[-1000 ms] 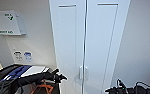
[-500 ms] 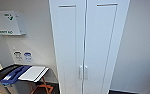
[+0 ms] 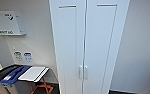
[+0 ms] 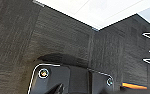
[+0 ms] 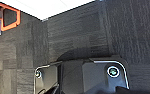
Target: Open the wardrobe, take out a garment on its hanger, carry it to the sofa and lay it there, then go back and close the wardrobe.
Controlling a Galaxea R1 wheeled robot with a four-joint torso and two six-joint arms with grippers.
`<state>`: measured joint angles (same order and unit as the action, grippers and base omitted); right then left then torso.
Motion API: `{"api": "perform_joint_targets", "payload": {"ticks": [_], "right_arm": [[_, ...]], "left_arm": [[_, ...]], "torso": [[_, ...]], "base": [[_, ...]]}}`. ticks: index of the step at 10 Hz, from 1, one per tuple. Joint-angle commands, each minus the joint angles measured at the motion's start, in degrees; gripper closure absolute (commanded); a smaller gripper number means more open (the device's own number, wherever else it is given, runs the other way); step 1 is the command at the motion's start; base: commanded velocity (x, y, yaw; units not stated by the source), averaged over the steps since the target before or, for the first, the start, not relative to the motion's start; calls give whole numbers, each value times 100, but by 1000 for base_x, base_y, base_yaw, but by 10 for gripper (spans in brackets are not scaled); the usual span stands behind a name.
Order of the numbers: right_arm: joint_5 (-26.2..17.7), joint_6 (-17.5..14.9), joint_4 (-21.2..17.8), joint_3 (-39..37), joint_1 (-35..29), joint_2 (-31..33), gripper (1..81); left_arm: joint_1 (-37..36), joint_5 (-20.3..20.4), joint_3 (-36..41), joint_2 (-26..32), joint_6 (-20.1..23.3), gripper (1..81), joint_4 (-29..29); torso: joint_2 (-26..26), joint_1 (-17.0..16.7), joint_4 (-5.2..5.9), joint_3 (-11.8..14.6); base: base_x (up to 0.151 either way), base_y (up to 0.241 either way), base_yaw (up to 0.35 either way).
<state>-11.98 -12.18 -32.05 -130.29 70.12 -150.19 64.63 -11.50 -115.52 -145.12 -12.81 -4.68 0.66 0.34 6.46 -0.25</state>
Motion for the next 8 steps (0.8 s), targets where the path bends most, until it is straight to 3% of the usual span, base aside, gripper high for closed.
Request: {"api": "perform_joint_targets", "payload": {"ticks": [1, 4, 8], "right_arm": [[231, -1242, 67, -1285, 841, -1295, 10], [1022, -1919, 67, -1831, 1527, -2026, 10], [1172, -2017, 85, -2122, 1809, -2369, 10]], "left_arm": [[888, 1026, -944, -552, 394, 10, 1020], [1600, 1587, -2498, -1536, 394, 10, 1391], [2031, 1615, -4030, -2636, 385, 10, 1409]], "torso": [[0, 0, 0, -2], [4, -9, 0, 4], [13, -15, 0, 13]], "base": [[0, 0, 0], [0, 0, 0], [0, 0, 0]]}}
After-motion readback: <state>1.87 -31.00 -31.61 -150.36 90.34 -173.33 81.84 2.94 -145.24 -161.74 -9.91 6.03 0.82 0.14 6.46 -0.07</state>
